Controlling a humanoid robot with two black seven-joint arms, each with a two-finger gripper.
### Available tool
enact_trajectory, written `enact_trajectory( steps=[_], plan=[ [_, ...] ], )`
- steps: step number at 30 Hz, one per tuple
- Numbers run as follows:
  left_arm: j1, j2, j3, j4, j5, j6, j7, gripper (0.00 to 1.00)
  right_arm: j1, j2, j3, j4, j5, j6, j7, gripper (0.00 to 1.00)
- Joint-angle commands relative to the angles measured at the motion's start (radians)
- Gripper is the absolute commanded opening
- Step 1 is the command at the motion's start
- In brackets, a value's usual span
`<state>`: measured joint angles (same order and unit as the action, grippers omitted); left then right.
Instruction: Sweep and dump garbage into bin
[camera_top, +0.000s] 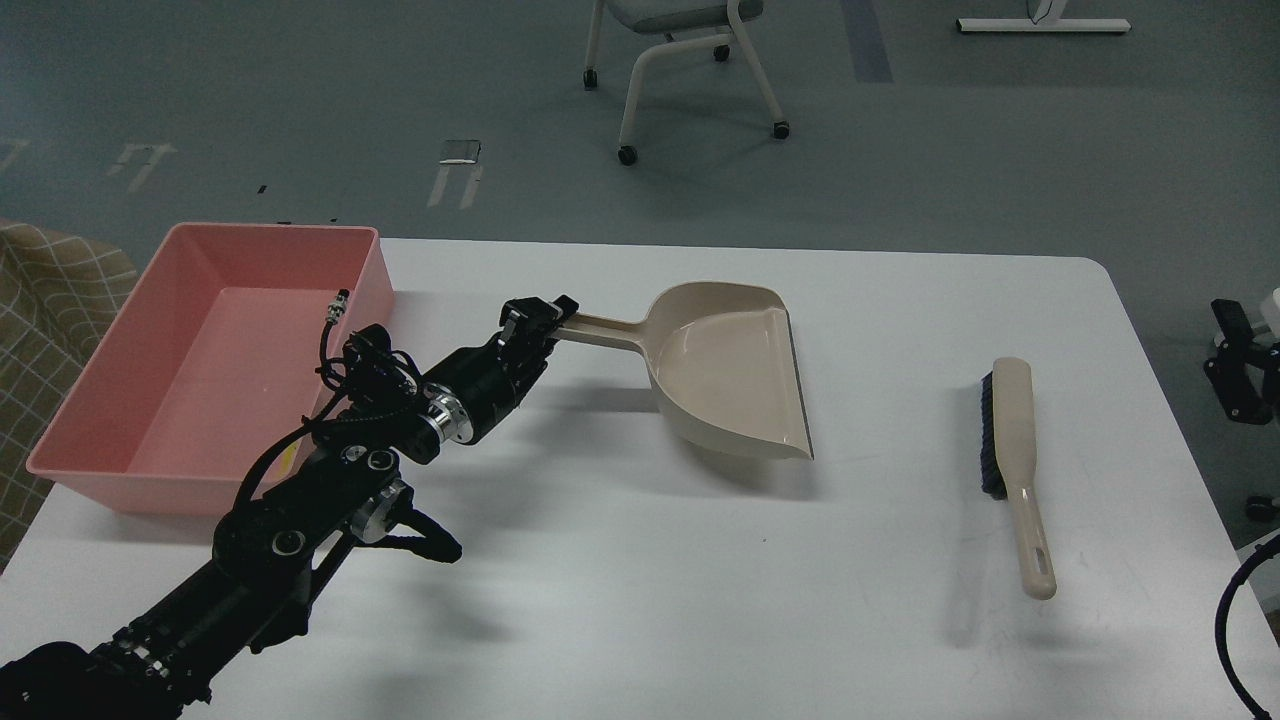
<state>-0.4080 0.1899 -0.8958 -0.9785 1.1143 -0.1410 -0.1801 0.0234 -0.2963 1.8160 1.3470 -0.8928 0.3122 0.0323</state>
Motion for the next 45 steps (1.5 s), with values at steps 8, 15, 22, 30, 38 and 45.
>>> enact_trajectory(
  steps=[8, 15, 22, 30, 38, 45],
  plan=[
    [0.014, -0.026, -0.002, -0.009, 0.033, 0.003, -0.005, 0.34, -0.01, 0.002, 0.0, 0.0, 0.0, -0.001, 0.001, 0.94],
    [0.015, 0.0, 0.0, -0.025, 0.071, 0.003, -0.002, 0.53, -0.017, 0.002, 0.002, 0.001, 0.0, -0.001, 0.001, 0.94],
    [0.025, 0.086, -0.002, -0.094, 0.068, 0.003, 0.002, 0.7, -0.034, 0.003, 0.002, 0.003, 0.0, -0.001, 0.015, 0.94],
    [0.023, 0.172, -0.006, -0.097, 0.059, 0.003, -0.001, 0.76, -0.045, 0.003, 0.008, 0.004, 0.0, 0.001, 0.02, 0.94],
    [0.023, 0.293, -0.084, -0.25, -0.063, 0.003, -0.007, 0.8, -0.033, 0.009, 0.008, 0.003, 0.0, -0.001, 0.018, 1.0],
    [0.021, 0.301, -0.278, -0.258, -0.301, -0.019, -0.007, 0.98, 0.042, 0.013, 0.008, -0.029, 0.002, -0.015, 0.018, 1.0]
  ],
)
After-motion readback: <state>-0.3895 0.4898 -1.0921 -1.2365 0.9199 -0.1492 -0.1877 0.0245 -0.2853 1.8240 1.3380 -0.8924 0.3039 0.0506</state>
